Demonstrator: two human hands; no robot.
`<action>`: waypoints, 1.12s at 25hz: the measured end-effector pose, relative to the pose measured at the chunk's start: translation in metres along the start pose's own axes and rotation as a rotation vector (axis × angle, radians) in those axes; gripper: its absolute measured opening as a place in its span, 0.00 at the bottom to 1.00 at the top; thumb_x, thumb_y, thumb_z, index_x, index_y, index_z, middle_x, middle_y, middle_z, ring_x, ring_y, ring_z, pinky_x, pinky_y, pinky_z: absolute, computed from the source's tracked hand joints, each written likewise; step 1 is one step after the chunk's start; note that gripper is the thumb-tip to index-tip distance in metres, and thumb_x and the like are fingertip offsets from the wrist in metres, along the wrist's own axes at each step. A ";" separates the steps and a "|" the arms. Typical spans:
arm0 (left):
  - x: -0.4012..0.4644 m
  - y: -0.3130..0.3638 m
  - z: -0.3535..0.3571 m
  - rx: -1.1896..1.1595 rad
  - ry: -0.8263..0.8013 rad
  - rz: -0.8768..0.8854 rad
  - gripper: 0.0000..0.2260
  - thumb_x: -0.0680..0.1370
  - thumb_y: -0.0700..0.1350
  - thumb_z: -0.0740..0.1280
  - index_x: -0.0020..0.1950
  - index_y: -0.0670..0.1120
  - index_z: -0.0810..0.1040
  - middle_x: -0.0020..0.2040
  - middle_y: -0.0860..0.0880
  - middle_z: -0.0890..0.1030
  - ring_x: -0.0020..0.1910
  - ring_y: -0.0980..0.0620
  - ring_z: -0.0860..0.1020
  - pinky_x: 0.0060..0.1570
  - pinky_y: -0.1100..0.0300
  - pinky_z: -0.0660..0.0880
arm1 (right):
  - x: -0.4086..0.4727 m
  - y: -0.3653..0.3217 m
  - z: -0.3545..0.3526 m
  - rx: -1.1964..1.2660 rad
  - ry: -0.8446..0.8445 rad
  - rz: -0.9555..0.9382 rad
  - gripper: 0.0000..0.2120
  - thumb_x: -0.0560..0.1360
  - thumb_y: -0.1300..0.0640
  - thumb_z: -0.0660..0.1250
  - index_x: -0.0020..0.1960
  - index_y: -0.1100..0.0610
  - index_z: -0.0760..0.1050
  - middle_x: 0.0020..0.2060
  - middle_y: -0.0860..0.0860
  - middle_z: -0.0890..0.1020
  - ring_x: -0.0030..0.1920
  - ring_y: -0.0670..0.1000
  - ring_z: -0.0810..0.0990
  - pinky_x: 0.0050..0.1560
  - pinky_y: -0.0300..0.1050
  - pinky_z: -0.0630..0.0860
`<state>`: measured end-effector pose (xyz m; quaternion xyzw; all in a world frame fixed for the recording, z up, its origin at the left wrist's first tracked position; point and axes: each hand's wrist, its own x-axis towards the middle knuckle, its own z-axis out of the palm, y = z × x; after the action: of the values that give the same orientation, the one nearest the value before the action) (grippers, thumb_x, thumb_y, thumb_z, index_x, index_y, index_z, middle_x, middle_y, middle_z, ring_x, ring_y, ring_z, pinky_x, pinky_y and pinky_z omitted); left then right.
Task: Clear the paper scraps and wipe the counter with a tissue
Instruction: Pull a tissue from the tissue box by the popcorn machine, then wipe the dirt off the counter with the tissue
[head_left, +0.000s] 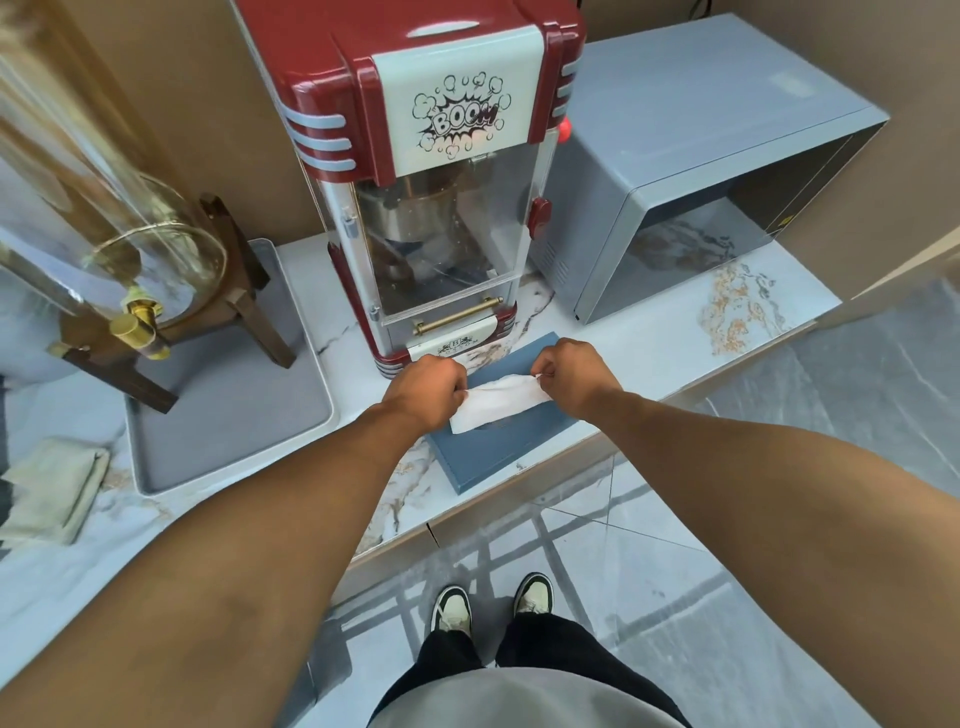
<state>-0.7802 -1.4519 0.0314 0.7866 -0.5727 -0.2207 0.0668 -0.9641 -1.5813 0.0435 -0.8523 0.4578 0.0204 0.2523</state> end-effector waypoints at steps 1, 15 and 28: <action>-0.001 -0.002 -0.002 0.007 0.009 0.004 0.05 0.78 0.45 0.67 0.48 0.50 0.83 0.50 0.47 0.83 0.48 0.45 0.80 0.48 0.51 0.80 | -0.002 -0.003 0.000 0.003 0.007 -0.001 0.09 0.77 0.63 0.64 0.49 0.54 0.82 0.50 0.51 0.82 0.47 0.51 0.78 0.48 0.39 0.72; -0.058 -0.010 -0.020 0.065 0.139 -0.034 0.06 0.80 0.48 0.66 0.51 0.49 0.81 0.51 0.47 0.83 0.49 0.45 0.79 0.50 0.51 0.79 | -0.038 -0.033 -0.002 -0.028 0.015 -0.129 0.12 0.76 0.63 0.61 0.49 0.54 0.82 0.50 0.51 0.82 0.48 0.51 0.79 0.49 0.41 0.74; -0.264 -0.060 -0.012 0.151 0.243 -0.496 0.07 0.80 0.48 0.64 0.52 0.49 0.81 0.54 0.47 0.82 0.51 0.43 0.79 0.48 0.53 0.77 | -0.115 -0.155 0.073 0.039 -0.133 -0.550 0.11 0.73 0.63 0.64 0.49 0.54 0.83 0.51 0.54 0.82 0.51 0.54 0.80 0.56 0.43 0.76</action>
<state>-0.7877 -1.1879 0.0922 0.9262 -0.3653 -0.0913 0.0201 -0.8944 -1.3899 0.0743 -0.9362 0.1920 -0.0017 0.2942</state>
